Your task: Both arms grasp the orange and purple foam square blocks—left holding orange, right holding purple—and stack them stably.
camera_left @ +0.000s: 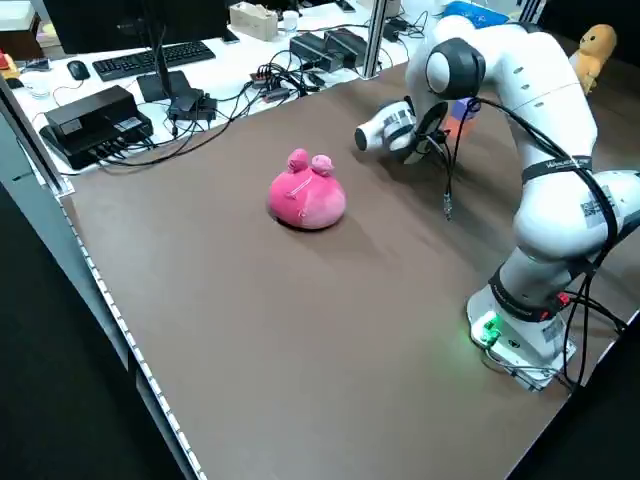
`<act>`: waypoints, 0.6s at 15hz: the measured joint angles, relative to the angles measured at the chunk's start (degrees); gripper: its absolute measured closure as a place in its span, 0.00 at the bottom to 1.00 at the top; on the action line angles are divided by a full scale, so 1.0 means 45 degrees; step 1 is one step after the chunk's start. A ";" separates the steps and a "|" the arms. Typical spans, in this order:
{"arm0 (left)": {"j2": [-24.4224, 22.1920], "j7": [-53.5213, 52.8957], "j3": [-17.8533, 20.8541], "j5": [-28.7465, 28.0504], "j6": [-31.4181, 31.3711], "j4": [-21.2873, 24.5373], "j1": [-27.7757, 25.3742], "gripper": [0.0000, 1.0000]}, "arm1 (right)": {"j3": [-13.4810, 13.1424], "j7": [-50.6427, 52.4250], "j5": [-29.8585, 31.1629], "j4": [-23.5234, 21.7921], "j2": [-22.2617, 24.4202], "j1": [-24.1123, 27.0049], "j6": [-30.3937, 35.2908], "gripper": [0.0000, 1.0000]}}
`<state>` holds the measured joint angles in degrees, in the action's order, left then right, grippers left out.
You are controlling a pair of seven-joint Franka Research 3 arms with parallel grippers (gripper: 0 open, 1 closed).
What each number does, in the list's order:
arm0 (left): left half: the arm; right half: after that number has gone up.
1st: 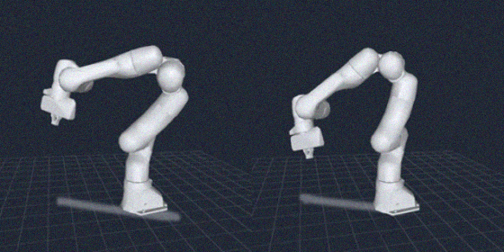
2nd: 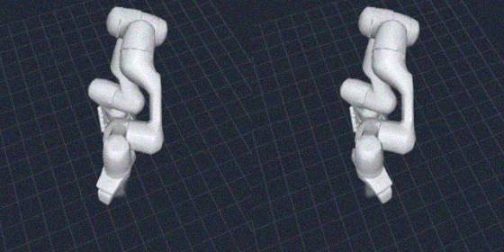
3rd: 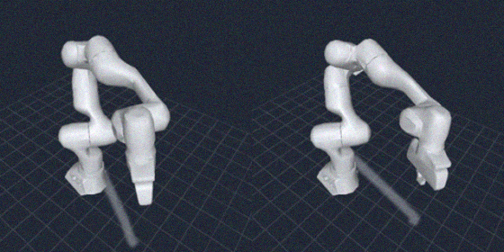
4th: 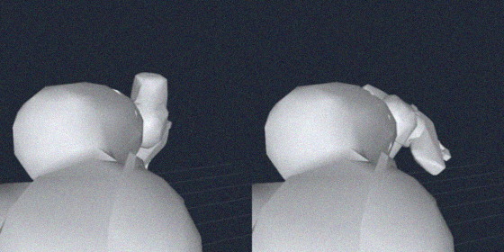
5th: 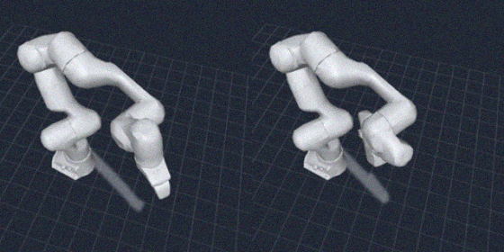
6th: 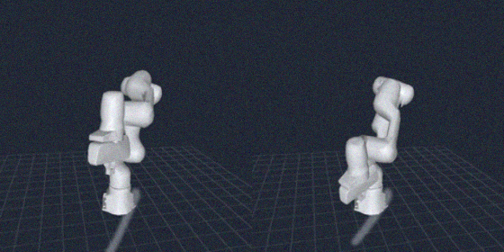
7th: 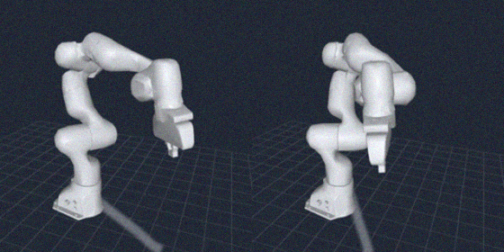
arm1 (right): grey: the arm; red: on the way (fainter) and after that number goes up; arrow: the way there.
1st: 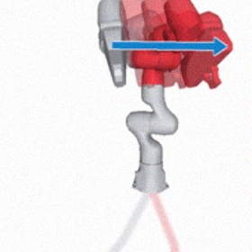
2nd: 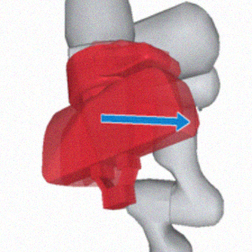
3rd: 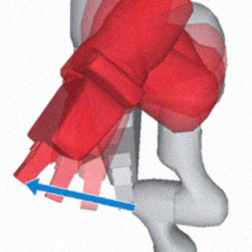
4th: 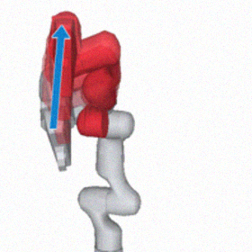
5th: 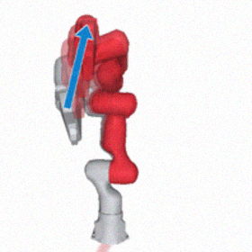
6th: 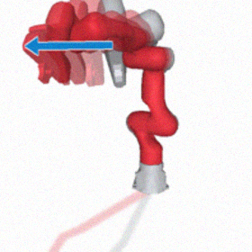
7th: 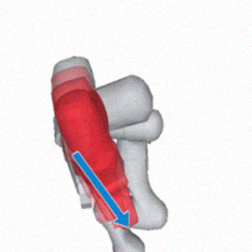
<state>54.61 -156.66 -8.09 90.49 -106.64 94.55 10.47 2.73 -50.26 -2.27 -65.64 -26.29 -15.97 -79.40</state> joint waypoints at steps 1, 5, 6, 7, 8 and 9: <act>-0.0215 0.0005 0.0001 -0.0369 0.0213 0.0060 -0.0257 0.00 | -0.0009 0.1627 0.0003 -0.0004 0.0179 0.0572 0.0073 0.00; -0.1172 0.0015 -0.0002 -0.1640 0.1132 0.0358 -0.1353 0.00 | -0.0055 0.7139 0.0361 -0.0003 0.1005 0.2367 0.0215 0.00; -0.1394 0.0015 0.0001 -0.1733 0.1183 0.0430 -0.1555 0.00 | -0.0059 0.8096 0.0628 -0.0004 0.1209 0.2676 0.0254 0.00; -0.1586 0.0015 0.0002 -0.1787 0.1189 0.0476 -0.1713 0.00 | -0.0058 0.8886 0.0809 -0.0008 0.1399 0.2974 0.0287 0.00; -0.1766 0.0015 0.0004 -0.1826 0.1190 0.0507 -0.1855 0.00 | -0.0060 0.9568 0.0880 -0.0020 0.1554 0.3284 0.0311 0.00; -0.1928 0.0025 0.0005 -0.1846 0.1190 0.0570 -0.1970 0.00 | -0.0062 1.0087 0.0902 -0.0059 0.1692 0.3575 0.0338 0.00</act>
<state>45.93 -156.55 -8.06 82.19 -101.28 97.11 1.61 2.45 -4.87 1.79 -65.90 -18.68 0.11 -77.88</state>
